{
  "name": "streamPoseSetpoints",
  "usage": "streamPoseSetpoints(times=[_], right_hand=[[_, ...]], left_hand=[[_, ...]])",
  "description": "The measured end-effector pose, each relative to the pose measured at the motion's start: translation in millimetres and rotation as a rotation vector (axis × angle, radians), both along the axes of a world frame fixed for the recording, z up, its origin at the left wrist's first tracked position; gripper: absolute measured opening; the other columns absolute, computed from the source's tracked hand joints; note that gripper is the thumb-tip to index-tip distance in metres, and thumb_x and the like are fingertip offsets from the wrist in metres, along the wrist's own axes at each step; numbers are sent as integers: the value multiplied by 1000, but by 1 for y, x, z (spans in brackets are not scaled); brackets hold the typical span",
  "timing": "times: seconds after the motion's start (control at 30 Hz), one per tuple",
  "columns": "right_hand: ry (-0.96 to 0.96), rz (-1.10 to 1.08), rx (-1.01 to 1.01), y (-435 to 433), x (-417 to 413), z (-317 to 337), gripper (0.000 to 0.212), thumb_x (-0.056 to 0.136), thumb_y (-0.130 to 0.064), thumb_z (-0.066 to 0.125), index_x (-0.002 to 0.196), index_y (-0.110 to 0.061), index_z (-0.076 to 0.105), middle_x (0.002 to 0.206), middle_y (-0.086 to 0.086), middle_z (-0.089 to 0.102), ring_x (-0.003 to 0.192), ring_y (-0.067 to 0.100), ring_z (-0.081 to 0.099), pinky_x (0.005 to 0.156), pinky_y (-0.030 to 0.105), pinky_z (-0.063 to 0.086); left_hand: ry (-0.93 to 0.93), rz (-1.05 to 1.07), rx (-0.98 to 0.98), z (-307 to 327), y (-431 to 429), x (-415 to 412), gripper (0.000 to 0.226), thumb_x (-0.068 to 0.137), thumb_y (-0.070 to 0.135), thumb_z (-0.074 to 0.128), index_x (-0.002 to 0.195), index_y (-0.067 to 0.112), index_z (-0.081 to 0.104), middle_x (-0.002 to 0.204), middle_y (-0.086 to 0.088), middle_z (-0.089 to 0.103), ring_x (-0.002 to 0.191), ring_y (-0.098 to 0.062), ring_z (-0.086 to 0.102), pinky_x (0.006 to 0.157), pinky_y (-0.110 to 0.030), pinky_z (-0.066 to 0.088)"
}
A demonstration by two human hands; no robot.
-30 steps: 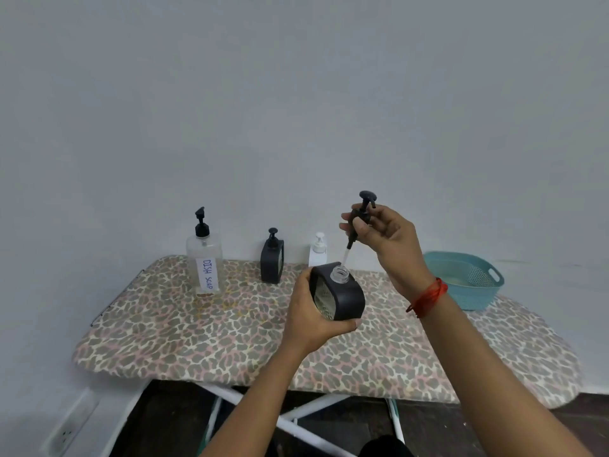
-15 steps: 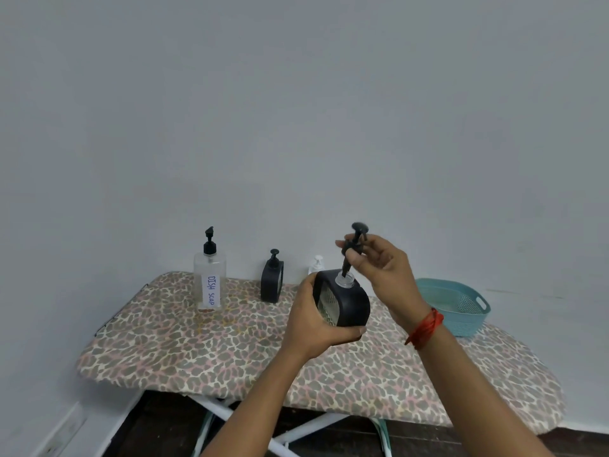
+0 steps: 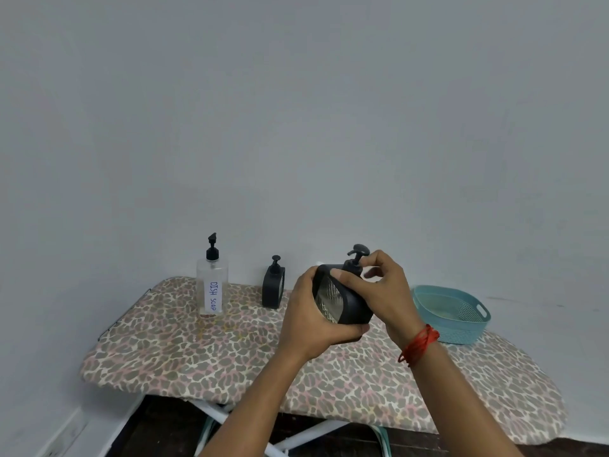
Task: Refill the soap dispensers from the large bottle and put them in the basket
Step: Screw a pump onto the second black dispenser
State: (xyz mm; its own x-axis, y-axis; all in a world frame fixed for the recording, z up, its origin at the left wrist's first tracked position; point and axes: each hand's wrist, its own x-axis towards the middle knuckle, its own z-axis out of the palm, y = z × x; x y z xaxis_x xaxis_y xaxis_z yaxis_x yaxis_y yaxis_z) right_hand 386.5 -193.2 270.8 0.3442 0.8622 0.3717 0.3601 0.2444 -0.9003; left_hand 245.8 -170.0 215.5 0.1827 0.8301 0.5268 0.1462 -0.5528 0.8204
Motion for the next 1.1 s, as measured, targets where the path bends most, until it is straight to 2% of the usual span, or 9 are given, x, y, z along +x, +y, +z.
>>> streamPoseSetpoints(times=[0.13, 0.23, 0.33, 0.4, 0.53, 0.7, 0.83, 0.93, 1.1], right_hand=[[35, 22, 3, -1, 6, 9, 46, 71, -31, 90, 99, -17, 57, 96, -6, 58, 76, 11, 47, 74, 28, 42], [69, 228, 23, -11, 16, 20, 48, 74, -31, 82, 118, -19, 66, 114, -4, 72, 82, 17, 56, 84, 37, 55], [148, 374, 30, -15, 17, 23, 41, 87, -7, 74, 126, -10, 62, 114, 5, 76, 103, 28, 70, 97, 37, 57], [168, 349, 52, -15, 15, 25, 47, 84, -2, 77, 126, -11, 58, 105, 7, 77, 86, 38, 65, 94, 38, 57], [108, 216, 48, -10, 3, 30, 63, 72, -13, 90, 122, -22, 52, 82, -5, 64, 70, 18, 58, 83, 41, 56], [-29, 82, 27, -5, -12, 31, 78, 62, -32, 96, 124, -33, 47, 112, 2, 59, 98, 19, 64, 89, 40, 57], [105, 386, -33, -14, 8, 38, 61, 81, -13, 83, 135, -22, 57, 120, 2, 72, 100, 21, 67, 97, 46, 56], [194, 437, -30, -16, 14, 35, 57, 88, 0, 73, 139, -14, 53, 113, 12, 75, 109, 26, 71, 91, 40, 56], [186, 295, 28, -7, 1, 29, 83, 76, -3, 86, 142, -26, 42, 90, 11, 68, 92, 35, 67, 96, 43, 57]], left_hand=[[-13, -22, -16, 2, 2, 0, 90, 50, 38, 99, 126, 40, 50, 121, 20, 61, 112, -4, 63, 91, -32, 59], [2, -50, -31, 3, 4, -4, 93, 51, 43, 99, 129, 43, 48, 125, 20, 61, 115, -2, 62, 93, -28, 57], [4, -74, -49, 5, 5, -7, 95, 51, 45, 98, 131, 44, 46, 126, 22, 60, 115, 4, 59, 91, -22, 55], [-5, -85, -49, 7, 3, -6, 96, 52, 43, 98, 133, 41, 47, 127, 21, 60, 116, 2, 60, 91, -22, 55], [-32, -77, -9, 11, -7, -3, 92, 54, 31, 100, 129, 41, 48, 122, 25, 60, 114, 1, 61, 88, -15, 53], [-28, -100, 31, 17, -9, 0, 85, 56, 19, 99, 121, 43, 51, 118, 24, 64, 110, -2, 66, 86, -15, 53], [-40, -110, -63, 12, -3, -9, 98, 50, 44, 98, 134, 38, 48, 124, 24, 61, 114, 0, 62, 90, -21, 55], [-21, -115, -95, 8, 2, -13, 103, 46, 52, 95, 136, 36, 47, 126, 21, 61, 113, 4, 59, 89, -16, 52], [-39, -106, -89, 5, -5, -4, 98, 51, 44, 98, 134, 38, 47, 124, 22, 61, 112, 2, 60, 85, -12, 52]])
